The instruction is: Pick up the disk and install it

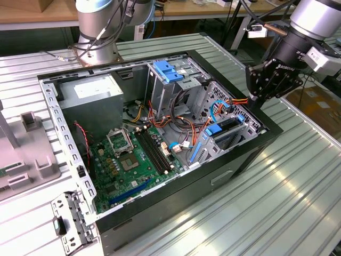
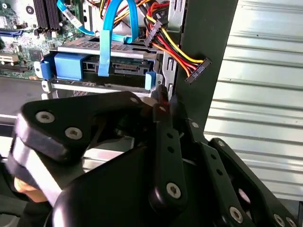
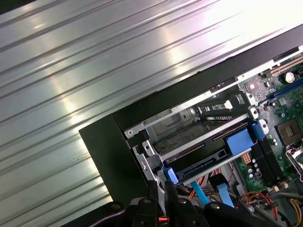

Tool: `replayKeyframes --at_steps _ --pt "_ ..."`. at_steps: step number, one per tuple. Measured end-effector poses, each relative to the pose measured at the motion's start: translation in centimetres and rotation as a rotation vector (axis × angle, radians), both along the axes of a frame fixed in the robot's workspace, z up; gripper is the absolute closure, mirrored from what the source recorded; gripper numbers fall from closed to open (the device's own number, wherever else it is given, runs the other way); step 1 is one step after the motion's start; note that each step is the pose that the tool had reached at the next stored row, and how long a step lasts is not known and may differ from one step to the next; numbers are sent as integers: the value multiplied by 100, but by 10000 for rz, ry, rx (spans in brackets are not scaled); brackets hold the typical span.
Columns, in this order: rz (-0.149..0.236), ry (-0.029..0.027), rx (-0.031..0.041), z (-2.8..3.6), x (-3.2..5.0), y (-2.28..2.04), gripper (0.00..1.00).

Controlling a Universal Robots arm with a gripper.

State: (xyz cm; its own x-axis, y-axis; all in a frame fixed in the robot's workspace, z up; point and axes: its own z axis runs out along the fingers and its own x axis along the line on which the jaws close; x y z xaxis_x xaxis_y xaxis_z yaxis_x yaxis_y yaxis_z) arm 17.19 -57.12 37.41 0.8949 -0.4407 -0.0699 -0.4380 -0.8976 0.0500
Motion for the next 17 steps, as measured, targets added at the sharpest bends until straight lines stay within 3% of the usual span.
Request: replayKeyframes --at_steps 1,3,7,13,14,17 --pt "0 0 0 0 0 0 76" --pt "1 0 0 0 0 0 58" --pt "0 -21 19 -1 0 0 58" --pt "-107 -396 74 -8 -1 0 58" --pt "-109 -427 80 -9 0 0 58" --pt "-108 -428 87 -9 0 0 58"
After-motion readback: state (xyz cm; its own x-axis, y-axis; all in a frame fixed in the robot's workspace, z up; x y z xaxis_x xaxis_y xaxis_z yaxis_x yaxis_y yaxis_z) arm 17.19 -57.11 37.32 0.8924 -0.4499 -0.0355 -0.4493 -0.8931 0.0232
